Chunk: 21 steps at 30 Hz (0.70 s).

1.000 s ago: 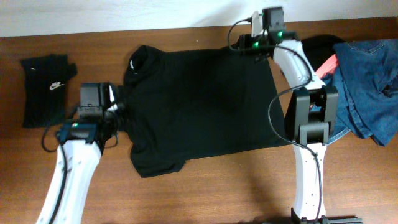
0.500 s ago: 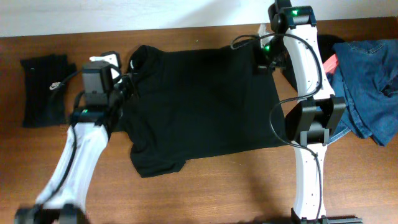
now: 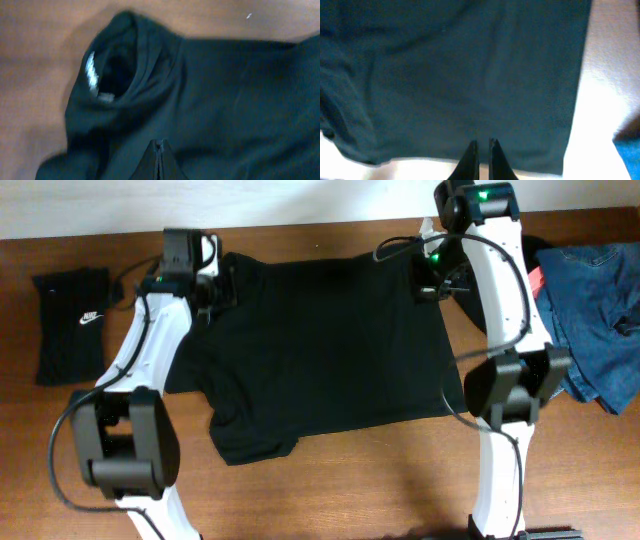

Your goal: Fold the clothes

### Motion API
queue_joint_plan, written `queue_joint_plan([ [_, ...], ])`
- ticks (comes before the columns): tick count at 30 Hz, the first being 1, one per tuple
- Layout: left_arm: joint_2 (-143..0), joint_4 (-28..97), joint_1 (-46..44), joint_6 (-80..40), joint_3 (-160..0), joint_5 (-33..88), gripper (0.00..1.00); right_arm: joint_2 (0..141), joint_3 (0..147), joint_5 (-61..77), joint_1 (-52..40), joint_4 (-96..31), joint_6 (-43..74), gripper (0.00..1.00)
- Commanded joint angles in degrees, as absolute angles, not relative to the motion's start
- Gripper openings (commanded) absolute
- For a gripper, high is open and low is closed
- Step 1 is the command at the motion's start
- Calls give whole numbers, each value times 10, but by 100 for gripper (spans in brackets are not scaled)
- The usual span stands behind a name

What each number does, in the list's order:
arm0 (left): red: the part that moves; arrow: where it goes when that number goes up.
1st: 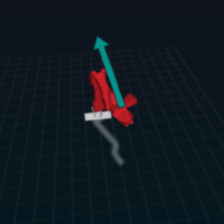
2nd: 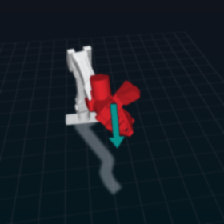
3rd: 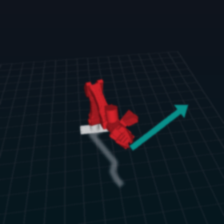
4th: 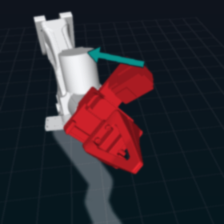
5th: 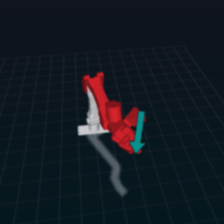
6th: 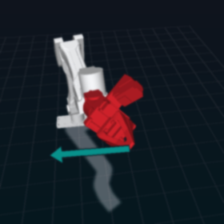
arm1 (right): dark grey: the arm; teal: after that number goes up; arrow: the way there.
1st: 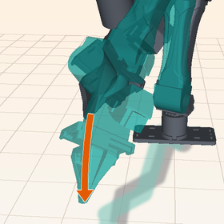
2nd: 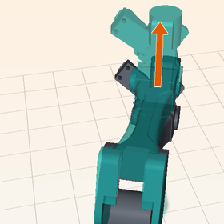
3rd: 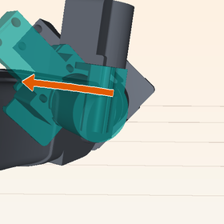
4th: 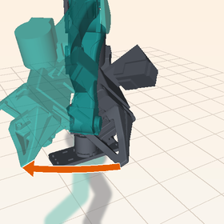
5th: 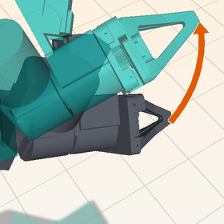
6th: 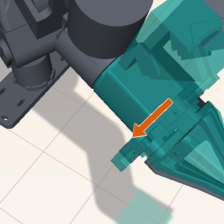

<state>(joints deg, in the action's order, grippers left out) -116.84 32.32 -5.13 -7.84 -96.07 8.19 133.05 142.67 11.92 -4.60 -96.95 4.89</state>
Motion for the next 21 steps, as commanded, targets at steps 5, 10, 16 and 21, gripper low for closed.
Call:
queue_joint_plan([
  [5,-1248,326,-70,-37,-1023,30,0,1216,1236,68,-52,-965,60,4],
  [10,-1282,315,-70,-16,-1025,19,0,1171,1101,69,-52,-894,61,4],
  [16,-1304,311,-70,10,-1026,16,0,1152,957,83,-52,-803,60,4],
  [21,-1305,299,-70,14,-1026,-8,0,1152,875,111,-53,-717,46,4],
])
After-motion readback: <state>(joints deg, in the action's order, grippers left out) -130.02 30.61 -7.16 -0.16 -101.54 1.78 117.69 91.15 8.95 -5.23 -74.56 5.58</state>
